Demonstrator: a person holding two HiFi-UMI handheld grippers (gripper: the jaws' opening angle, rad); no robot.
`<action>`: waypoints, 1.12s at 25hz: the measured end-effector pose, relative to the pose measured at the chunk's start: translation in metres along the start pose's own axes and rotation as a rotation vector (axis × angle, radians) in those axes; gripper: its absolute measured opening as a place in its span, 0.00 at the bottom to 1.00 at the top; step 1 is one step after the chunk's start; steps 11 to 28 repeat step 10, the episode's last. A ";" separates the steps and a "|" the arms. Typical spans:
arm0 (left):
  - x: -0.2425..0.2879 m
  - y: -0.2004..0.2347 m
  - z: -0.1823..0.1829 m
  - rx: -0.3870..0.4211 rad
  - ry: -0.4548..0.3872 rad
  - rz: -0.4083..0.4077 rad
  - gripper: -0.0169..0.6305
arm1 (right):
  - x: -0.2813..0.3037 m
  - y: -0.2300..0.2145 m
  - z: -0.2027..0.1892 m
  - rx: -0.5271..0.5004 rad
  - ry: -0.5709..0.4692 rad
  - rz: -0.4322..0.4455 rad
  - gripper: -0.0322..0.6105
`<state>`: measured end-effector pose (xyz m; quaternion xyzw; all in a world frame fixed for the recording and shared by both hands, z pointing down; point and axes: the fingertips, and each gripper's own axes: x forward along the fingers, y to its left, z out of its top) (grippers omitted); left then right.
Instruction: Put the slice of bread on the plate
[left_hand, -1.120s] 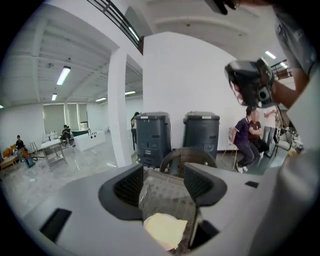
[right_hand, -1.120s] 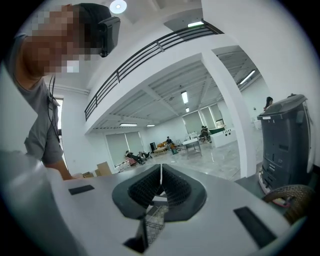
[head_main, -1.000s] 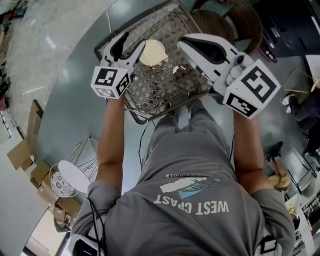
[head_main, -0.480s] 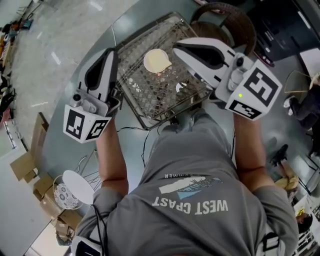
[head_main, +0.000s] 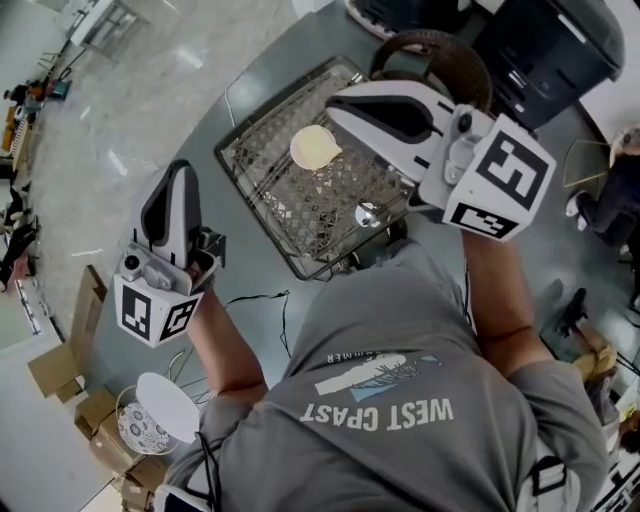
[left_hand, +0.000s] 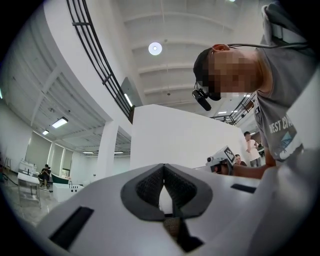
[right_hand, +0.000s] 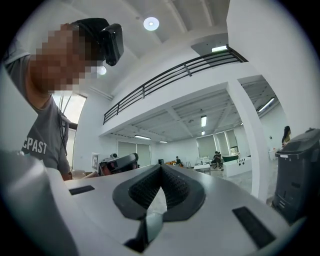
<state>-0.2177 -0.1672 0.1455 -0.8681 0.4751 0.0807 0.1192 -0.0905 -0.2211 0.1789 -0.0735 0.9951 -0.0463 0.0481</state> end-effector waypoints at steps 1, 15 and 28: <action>-0.004 -0.001 0.005 0.004 -0.006 0.004 0.04 | -0.002 0.004 0.005 -0.011 -0.002 -0.001 0.06; -0.017 -0.016 0.020 0.021 -0.027 -0.012 0.04 | -0.011 0.026 0.019 -0.056 -0.007 -0.012 0.06; -0.017 -0.016 0.020 0.021 -0.027 -0.012 0.04 | -0.011 0.026 0.019 -0.056 -0.007 -0.012 0.06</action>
